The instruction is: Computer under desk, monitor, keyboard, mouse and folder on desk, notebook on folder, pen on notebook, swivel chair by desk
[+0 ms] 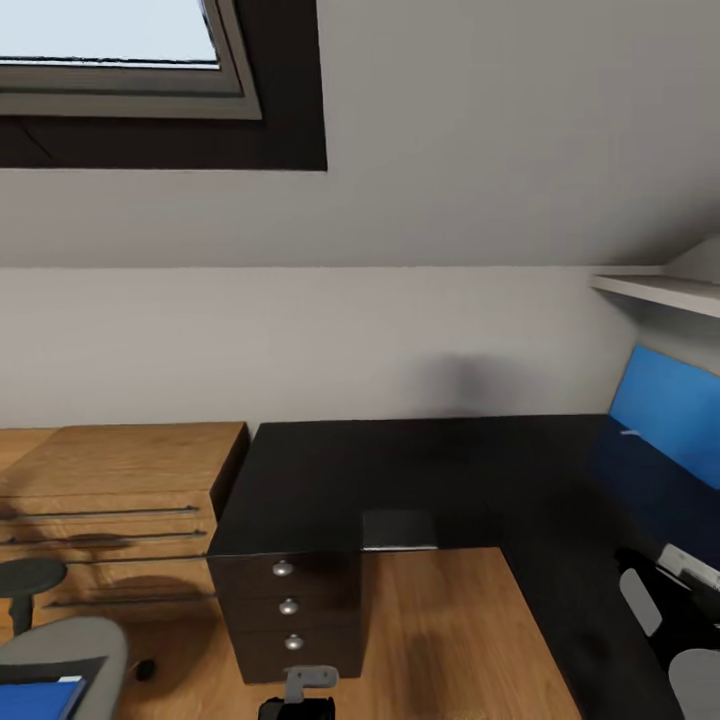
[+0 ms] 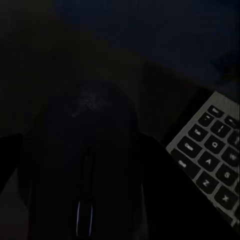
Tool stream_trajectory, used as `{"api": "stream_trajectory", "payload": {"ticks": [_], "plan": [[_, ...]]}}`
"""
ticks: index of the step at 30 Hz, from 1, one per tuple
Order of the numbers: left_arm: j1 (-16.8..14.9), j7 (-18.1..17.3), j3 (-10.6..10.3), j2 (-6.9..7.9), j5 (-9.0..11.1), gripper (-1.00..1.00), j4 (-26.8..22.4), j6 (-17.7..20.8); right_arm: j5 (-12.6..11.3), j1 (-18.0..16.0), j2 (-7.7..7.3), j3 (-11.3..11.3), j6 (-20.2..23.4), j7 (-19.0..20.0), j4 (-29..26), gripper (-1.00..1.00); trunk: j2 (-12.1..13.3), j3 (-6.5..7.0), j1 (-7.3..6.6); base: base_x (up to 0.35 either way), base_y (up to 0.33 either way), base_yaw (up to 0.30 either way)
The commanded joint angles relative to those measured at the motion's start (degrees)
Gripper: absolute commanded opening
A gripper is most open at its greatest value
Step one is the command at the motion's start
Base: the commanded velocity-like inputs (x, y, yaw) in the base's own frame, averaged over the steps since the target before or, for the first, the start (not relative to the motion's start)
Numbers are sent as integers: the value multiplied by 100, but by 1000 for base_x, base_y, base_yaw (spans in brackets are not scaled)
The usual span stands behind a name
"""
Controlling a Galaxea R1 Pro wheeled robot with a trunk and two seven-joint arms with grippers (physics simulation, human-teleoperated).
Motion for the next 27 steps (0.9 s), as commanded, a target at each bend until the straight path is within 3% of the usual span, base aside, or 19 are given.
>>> {"api": "stream_trajectory", "payload": {"ticks": [1,3,17,22,24,25,26,27], "plan": [[-8,39,-48,2,48,100,-7,-20,-53,-2,5,16,17,-28,-16,-100,-7,-7,1,0,0,-264],[-6,39,-56,-2,48,100,-7,-20,-55,-2,26,212,27,-25,-27,-100,-7,-2,1,0,0,-264],[-10,52,-49,3,48,100,-7,-20,-58,-2,147,458,340,-15,-208,-100,-7,27,1,0,0,-264],[-9,56,-48,6,48,100,-7,-20,-58,-2,188,531,389,-8,-212,-100,-7,32,1,0,0,-129],[-10,56,-48,4,48,100,-7,-20,-58,-2,222,644,392,-5,-212,-100,-7,32,1,0,0,-35],[-8,56,-48,3,48,100,-7,-20,-58,-2,255,824,391,1,-212,-100,-7,32,1,0,0,-16],[-6,56,-48,1,48,100,-7,-20,-58,-2,296,1221,390,15,-213,-100,-7,32,1,0,0,-3],[-6,56,-48,0,48,100,-7,-20,-58,-2,308,1259,390,22,-213,-100,-7,32,1,0,0,-2]]}}
